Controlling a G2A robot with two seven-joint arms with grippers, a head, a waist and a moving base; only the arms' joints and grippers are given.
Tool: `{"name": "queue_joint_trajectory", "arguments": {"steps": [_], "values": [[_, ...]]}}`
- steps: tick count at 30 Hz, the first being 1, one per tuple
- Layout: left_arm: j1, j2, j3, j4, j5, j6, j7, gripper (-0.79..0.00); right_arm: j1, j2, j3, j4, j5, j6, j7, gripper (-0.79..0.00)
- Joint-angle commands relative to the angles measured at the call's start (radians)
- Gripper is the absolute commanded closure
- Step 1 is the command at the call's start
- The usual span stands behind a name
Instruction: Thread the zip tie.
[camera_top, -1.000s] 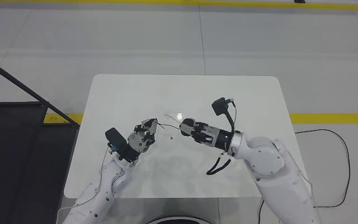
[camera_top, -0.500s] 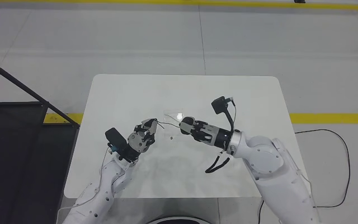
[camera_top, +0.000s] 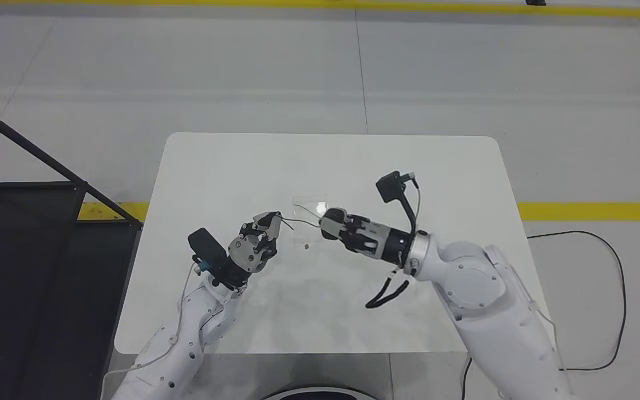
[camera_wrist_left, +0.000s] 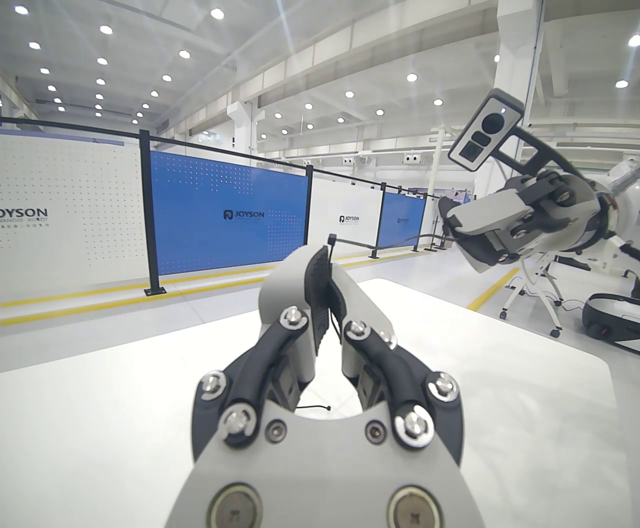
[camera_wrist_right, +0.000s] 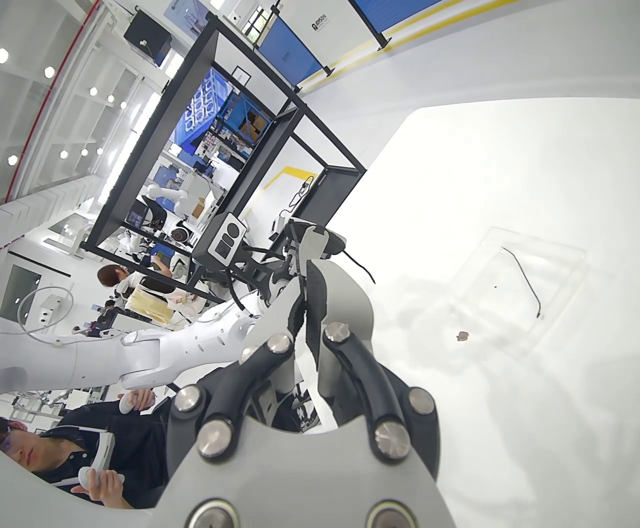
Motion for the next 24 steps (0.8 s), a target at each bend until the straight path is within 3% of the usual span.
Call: {"name": "queue_joint_trajectory", "arguments": {"steps": [1, 24], "values": [[0.0, 0.0, 0.0, 0.0, 0.0, 0.0, 0.0, 0.0, 0.002, 0.0, -0.001, 0.001, 0.003, 0.005, -0.002, 0.0], [0.0, 0.0, 0.0, 0.0, 0.0, 0.0, 0.0, 0.0, 0.019, -0.005, -0.015, 0.016, 0.036, 0.009, -0.039, 0.0]]}}
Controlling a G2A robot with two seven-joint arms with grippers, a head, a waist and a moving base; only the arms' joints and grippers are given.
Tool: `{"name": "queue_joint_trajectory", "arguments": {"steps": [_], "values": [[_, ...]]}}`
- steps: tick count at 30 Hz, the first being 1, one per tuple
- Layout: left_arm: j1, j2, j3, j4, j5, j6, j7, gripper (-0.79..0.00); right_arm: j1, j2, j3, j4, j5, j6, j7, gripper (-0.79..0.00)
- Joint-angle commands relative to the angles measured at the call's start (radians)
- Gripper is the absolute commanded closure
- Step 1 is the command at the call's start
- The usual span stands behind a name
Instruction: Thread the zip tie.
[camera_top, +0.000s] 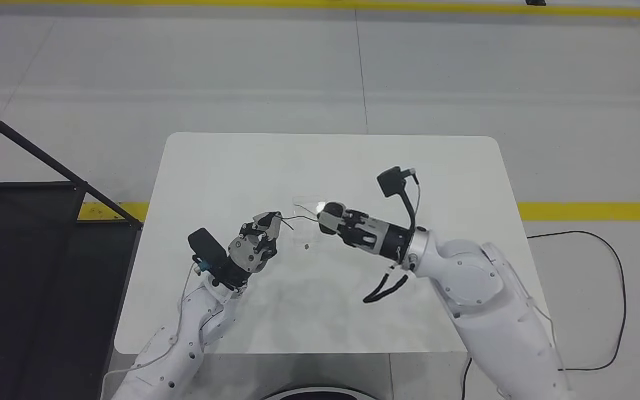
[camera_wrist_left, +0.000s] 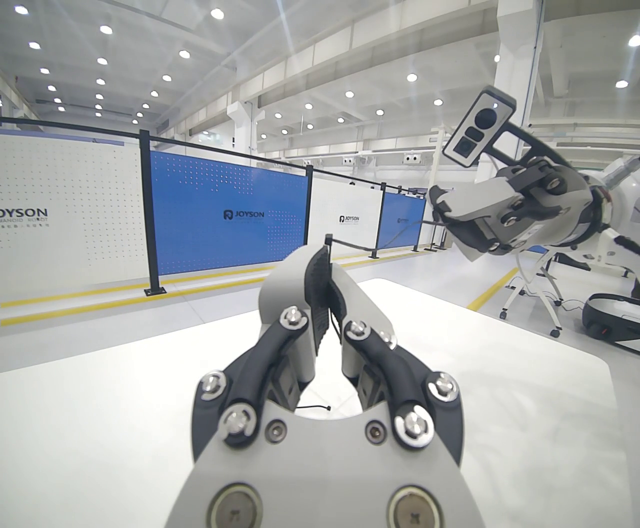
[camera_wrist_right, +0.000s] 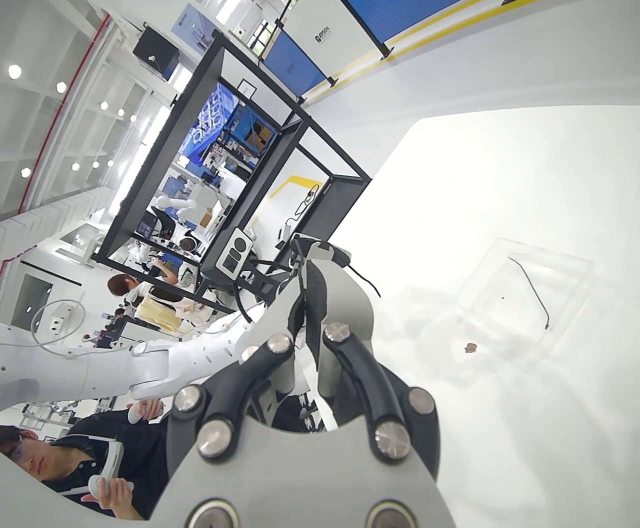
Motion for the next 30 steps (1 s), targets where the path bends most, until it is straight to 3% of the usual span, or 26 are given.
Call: {"name": "queue_joint_trajectory", "arguments": {"steps": [1, 30], "values": [[0.0, 0.0, 0.0, 0.0, 0.0, 0.0, 0.0, 0.0, 0.0, -0.001, -0.001, 0.001, 0.003, -0.002, -0.007, 0.0], [0.0, 0.0, 0.0, 0.0, 0.0, 0.0, 0.0, 0.0, 0.024, -0.013, -0.038, 0.021, 0.024, -0.029, -0.057, 0.0]]}}
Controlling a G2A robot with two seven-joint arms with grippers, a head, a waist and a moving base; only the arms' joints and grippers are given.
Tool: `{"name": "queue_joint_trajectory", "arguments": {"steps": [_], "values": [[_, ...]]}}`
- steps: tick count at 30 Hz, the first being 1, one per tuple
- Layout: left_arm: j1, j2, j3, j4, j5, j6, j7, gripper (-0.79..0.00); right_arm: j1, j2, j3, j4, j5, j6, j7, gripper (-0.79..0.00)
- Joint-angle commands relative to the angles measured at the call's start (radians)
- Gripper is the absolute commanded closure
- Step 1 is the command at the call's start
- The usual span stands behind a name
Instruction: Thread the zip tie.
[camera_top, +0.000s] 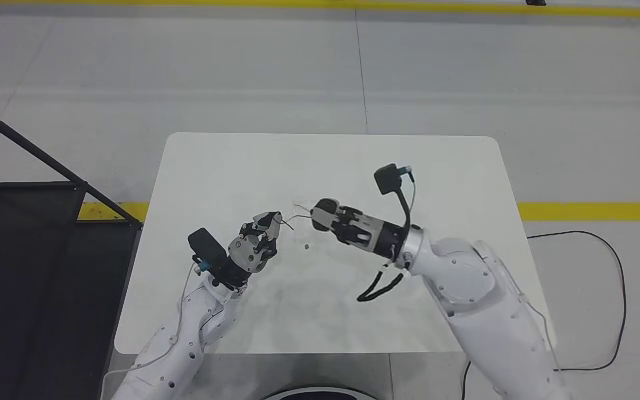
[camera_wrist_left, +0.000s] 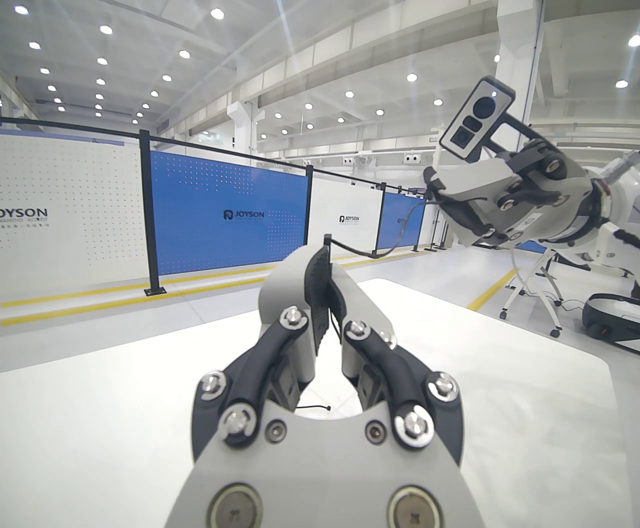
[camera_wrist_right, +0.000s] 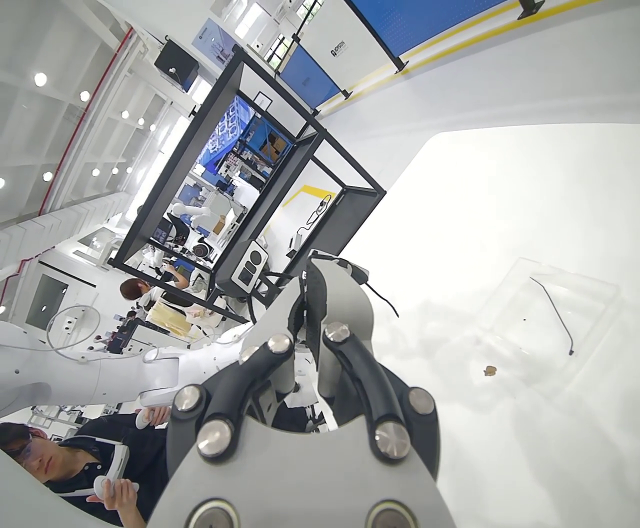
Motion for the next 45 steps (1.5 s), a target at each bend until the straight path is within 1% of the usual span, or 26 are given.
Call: {"name": "queue_joint_trajectory", "arguments": {"steps": [1, 10, 16, 19, 25, 31, 35, 40, 45], "values": [[0.0, 0.0, 0.0, 0.0, 0.0, 0.0, 0.0, 0.0, 0.001, -0.001, -0.002, 0.002, 0.001, -0.003, -0.007, 0.0], [0.0, 0.0, 0.0, 0.0, 0.0, 0.0, 0.0, 0.0, 0.0, -0.006, -0.005, 0.003, -0.018, 0.0, -0.065, 0.0], [0.0, 0.0, 0.0, 0.0, 0.0, 0.0, 0.0, 0.0, -0.009, -0.01, -0.012, -0.004, -0.063, 0.01, -0.125, 0.0], [0.0, 0.0, 0.0, 0.0, 0.0, 0.0, 0.0, 0.0, -0.011, -0.013, -0.02, -0.003, -0.081, 0.014, -0.136, 0.0], [0.0, 0.0, 0.0, 0.0, 0.0, 0.0, 0.0, 0.0, -0.003, -0.014, -0.03, 0.001, -0.105, 0.015, -0.107, 0.0], [0.0, 0.0, 0.0, 0.0, 0.0, 0.0, 0.0, 0.0, -0.013, -0.014, -0.017, -0.001, -0.102, 0.002, -0.113, 0.0], [0.0, 0.0, 0.0, 0.0, 0.0, 0.0, 0.0, 0.0, -0.03, -0.01, 0.0, -0.01, -0.103, -0.011, -0.1, 0.0], [0.0, 0.0, 0.0, 0.0, 0.0, 0.0, 0.0, 0.0, -0.058, -0.001, 0.029, -0.017, -0.094, -0.037, -0.056, 0.0], [0.0, 0.0, 0.0, 0.0, 0.0, 0.0, 0.0, 0.0, -0.091, 0.006, 0.054, -0.033, -0.099, -0.05, -0.049, 0.0]]}}
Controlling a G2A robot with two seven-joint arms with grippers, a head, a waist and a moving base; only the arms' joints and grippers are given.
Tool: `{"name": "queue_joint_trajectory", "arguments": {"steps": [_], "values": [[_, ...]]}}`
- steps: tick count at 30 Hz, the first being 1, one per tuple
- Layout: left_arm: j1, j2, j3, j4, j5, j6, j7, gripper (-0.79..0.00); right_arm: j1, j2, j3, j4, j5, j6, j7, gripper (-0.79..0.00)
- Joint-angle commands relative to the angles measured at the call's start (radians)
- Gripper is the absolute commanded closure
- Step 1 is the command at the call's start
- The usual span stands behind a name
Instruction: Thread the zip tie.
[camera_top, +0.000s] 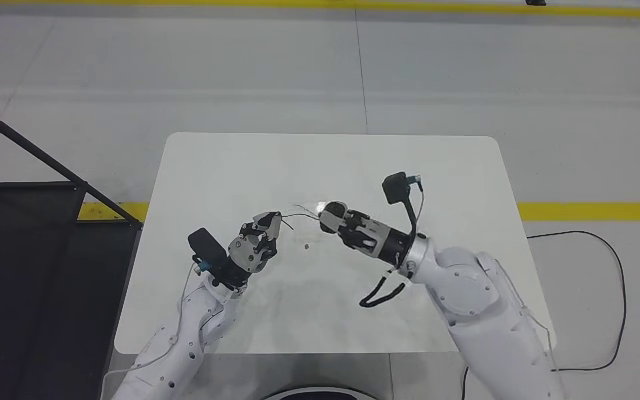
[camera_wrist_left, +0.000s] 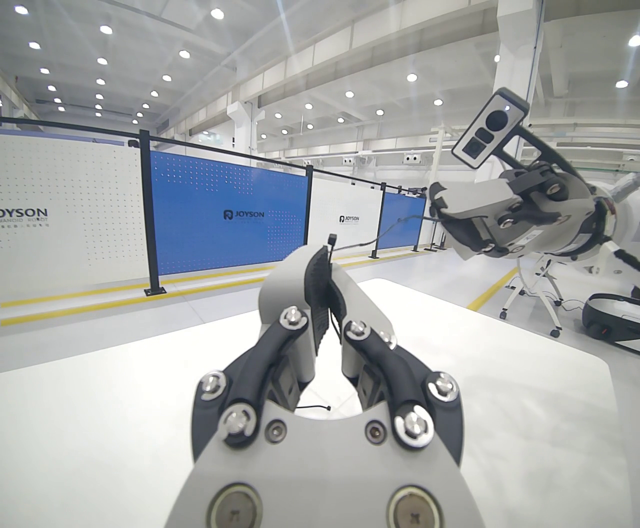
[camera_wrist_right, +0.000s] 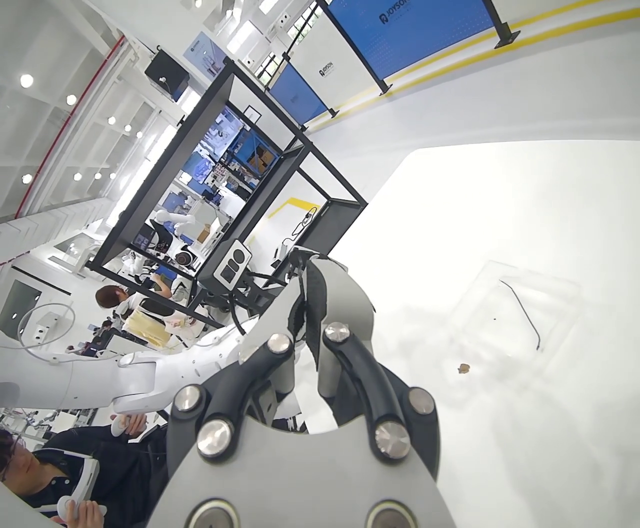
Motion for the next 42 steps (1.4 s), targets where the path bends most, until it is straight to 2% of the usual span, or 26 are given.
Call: {"name": "queue_joint_trajectory", "arguments": {"steps": [1, 23, 30, 35, 42], "values": [[0.0, 0.0, 0.0, 0.0, 0.0, 0.0, 0.0, 0.0, -0.012, 0.003, 0.012, -0.005, 0.0, -0.004, 0.001, 0.0], [0.001, 0.0, 0.0, -0.001, -0.001, 0.002, -0.004, 0.0, -0.026, 0.006, 0.032, -0.013, 0.004, 0.011, 0.003, 0.0], [0.004, -0.003, -0.025, -0.006, -0.037, -0.008, -0.037, 0.0, -0.046, 0.009, 0.044, -0.014, 0.0, -0.035, -0.019, 0.0], [0.011, -0.004, -0.031, -0.01, -0.044, -0.013, -0.033, 0.0, -0.061, 0.012, 0.05, -0.021, -0.023, -0.049, -0.024, 0.0], [0.011, -0.004, -0.031, -0.01, -0.044, -0.013, -0.033, 0.0, -0.079, 0.014, 0.047, -0.039, -0.084, -0.02, -0.04, 0.0]]}}
